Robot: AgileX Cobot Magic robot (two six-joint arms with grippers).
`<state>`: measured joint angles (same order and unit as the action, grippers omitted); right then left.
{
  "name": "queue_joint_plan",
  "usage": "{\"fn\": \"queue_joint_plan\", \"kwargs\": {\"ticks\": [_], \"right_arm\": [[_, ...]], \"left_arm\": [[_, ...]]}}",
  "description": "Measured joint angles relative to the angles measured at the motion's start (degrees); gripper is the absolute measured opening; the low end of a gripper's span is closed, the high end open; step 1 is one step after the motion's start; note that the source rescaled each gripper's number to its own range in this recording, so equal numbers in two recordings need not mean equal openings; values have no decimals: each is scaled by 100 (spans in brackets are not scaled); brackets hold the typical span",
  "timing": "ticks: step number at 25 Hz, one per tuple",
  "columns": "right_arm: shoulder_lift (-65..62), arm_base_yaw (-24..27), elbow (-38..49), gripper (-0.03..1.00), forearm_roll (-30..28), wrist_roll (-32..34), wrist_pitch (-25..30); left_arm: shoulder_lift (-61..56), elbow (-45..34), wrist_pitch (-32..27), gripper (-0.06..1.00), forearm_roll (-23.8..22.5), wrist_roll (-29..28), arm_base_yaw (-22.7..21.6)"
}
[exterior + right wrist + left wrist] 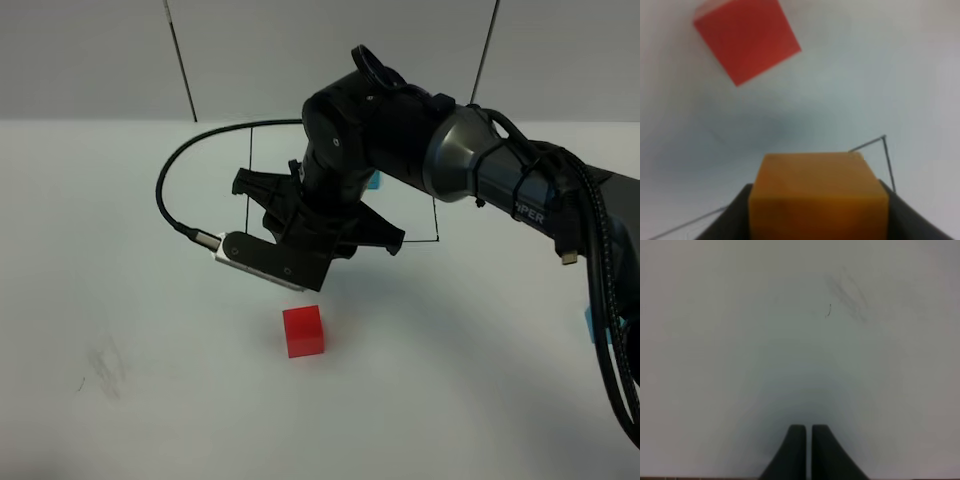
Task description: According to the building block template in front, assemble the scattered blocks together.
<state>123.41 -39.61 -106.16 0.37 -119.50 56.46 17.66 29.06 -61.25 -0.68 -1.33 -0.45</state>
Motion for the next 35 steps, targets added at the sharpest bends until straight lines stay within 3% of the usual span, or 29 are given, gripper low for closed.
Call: {"fn": "queue_joint_plan", "kwargs": {"ticks": [6,13,22,35], "right_arm": [[351,0,-535,56,-37,0,316],[677,0,-574,56,-37,0,369],[948,-56,-581,56,-162,0,-12],[1066,-69,-581,56,-463,0,398]], "left_arm": [[0,0,0,0,0,4,0],[0,0,0,0,0,10,0],[0,0,0,0,0,10,0],[0,0,0,0,0,10,0]]}}
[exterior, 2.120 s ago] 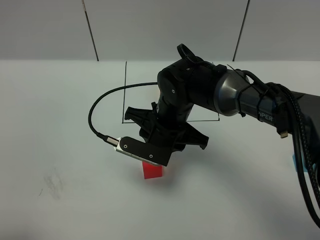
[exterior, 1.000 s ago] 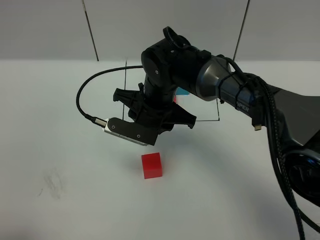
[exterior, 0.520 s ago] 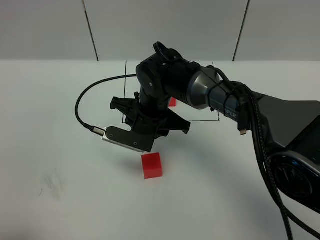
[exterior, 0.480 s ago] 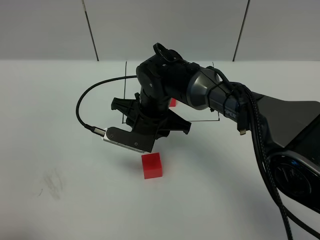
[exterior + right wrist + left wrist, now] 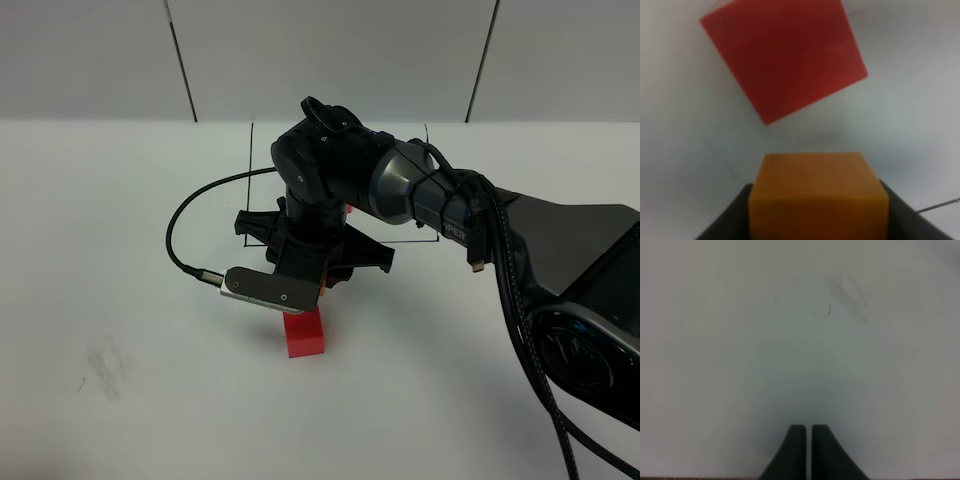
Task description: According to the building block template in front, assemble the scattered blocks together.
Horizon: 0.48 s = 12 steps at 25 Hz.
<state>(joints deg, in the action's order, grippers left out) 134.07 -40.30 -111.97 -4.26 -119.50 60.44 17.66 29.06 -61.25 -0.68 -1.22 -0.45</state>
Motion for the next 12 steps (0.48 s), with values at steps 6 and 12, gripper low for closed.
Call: {"fn": "queue_joint_plan", "kwargs": {"ticks": [6,12], "right_arm": [[48,-104,0,56,-7,0,2],[183,-169,0,56,17,0,2]], "left_arm": [[0,0,0,0,0,0,0],[0,0,0,0,0,0,0]]}}
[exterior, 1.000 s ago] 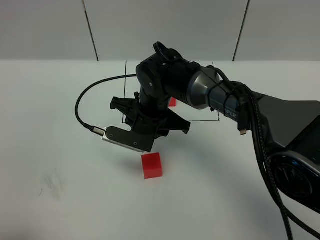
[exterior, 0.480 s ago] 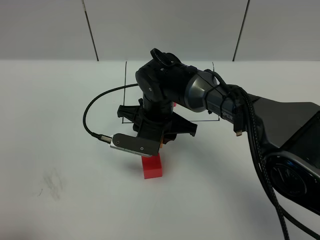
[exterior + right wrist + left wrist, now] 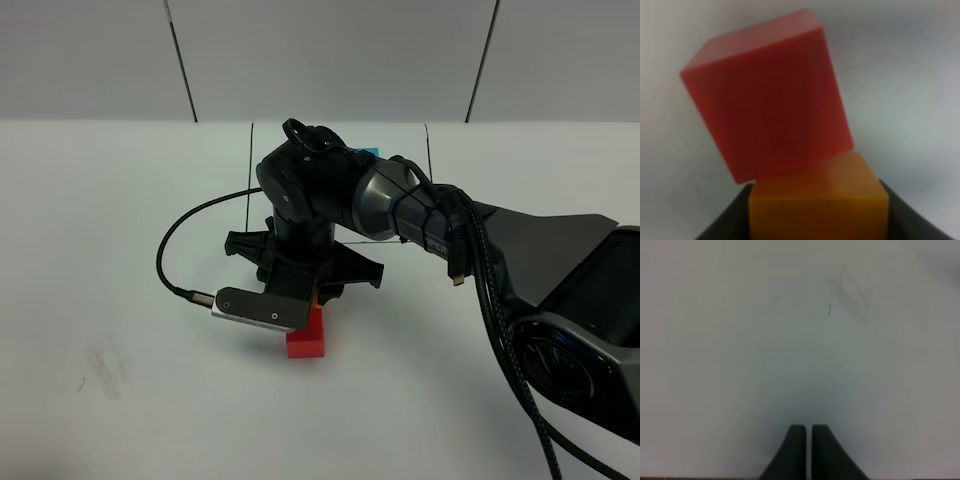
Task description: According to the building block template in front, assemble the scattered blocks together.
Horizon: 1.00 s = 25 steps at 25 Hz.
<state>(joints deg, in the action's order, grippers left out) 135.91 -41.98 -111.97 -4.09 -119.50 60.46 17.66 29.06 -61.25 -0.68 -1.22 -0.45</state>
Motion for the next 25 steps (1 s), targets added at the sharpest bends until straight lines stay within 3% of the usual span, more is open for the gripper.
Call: {"fn": "queue_joint_plan", "kwargs": {"ticks": [25], "right_arm": [[65,-32,0,56,-236,0,361]], "left_arm": [[0,-5,0,0,0,-6,0]]}}
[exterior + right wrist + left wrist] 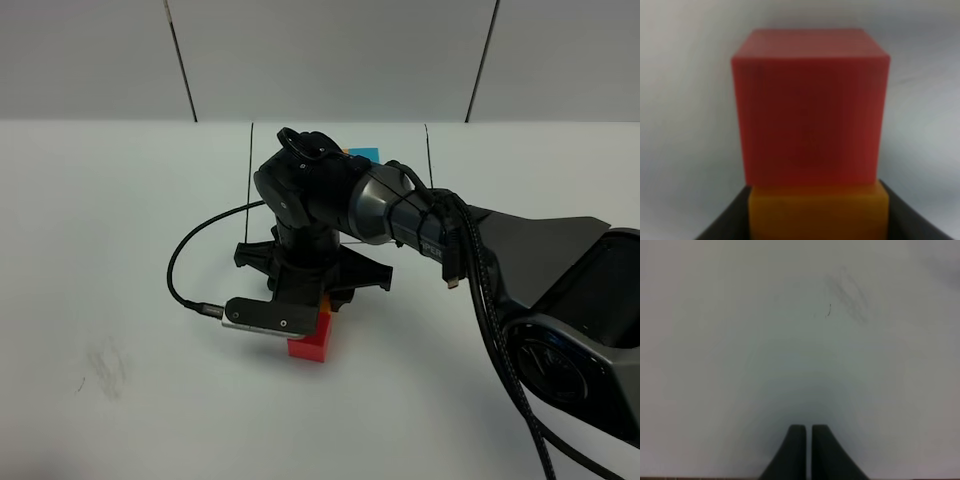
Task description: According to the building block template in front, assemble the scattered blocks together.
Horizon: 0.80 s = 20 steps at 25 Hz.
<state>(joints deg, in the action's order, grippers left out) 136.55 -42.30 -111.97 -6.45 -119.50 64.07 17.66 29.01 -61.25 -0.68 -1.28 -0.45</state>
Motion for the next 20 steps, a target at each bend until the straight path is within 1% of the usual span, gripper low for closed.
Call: {"fn": "queue_joint_plan", "kwargs": {"ticks": [20], "right_arm": [[0,5,0,56,-1,0,152]], "left_arm": [[0,0,0,0,0,0,0]]}}
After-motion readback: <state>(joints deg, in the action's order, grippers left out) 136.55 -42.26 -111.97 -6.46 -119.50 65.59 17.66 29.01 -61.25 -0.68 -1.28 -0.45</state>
